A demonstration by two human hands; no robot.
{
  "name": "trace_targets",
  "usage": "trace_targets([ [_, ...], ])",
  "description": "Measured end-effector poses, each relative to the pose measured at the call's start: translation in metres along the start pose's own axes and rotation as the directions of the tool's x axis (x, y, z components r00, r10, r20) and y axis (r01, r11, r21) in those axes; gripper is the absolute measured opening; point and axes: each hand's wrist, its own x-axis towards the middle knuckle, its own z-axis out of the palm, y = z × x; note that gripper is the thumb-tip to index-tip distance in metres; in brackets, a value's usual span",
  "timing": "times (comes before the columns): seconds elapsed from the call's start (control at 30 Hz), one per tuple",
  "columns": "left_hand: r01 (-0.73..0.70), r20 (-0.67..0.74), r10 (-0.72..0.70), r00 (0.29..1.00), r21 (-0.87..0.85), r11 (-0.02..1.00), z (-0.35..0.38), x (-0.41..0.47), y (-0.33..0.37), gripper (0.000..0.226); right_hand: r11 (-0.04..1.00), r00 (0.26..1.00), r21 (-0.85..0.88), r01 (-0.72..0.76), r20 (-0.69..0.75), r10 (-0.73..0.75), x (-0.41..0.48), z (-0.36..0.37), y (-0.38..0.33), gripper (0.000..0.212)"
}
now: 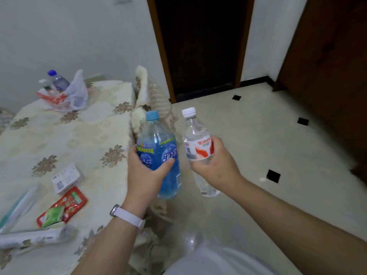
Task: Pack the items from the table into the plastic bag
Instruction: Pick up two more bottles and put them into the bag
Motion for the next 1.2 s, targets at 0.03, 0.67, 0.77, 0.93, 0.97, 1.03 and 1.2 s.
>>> trace_targets([
  [0.03,-0.011,0.021,0.011,1.000,0.001,1.000,0.019,0.003,0.008,0.069,1.000,1.000,-0.002,-0.010,-0.025,0.010,0.007,-0.019,0.007,0.056],
  [0.67,0.069,0.212,-0.065,0.975,-0.011,0.998,0.204,0.182,0.009,0.077,0.982,0.962,-0.026,-0.185,-0.210,0.176,0.198,-0.129,0.058,0.052],
  [0.77,0.098,0.233,-0.084,0.969,-0.047,0.994,0.227,0.239,-0.004,0.074,0.972,0.953,-0.072,-0.226,-0.223,0.205,0.254,-0.124,0.052,0.051],
  [0.93,0.136,0.264,-0.109,0.958,-0.086,0.987,0.245,0.345,-0.017,0.071,0.951,0.953,-0.170,-0.257,-0.209,0.220,0.356,-0.108,0.018,0.057],
  [0.97,0.139,0.263,-0.108,0.959,-0.099,0.985,0.246,0.369,-0.020,0.073,0.951,0.956,-0.185,-0.248,-0.205,0.209,0.378,-0.104,0.011,0.056],
  [1.03,0.122,0.264,-0.087,0.961,-0.119,0.985,0.247,0.400,-0.019,0.077,0.959,0.962,-0.182,-0.218,-0.203,0.181,0.407,-0.101,-0.001,0.053],
  [1.2,0.087,0.232,-0.058,0.971,-0.116,0.989,0.248,0.468,-0.021,0.076,0.963,0.965,-0.166,-0.211,-0.189,0.179,0.478,-0.082,-0.014,0.051],
])
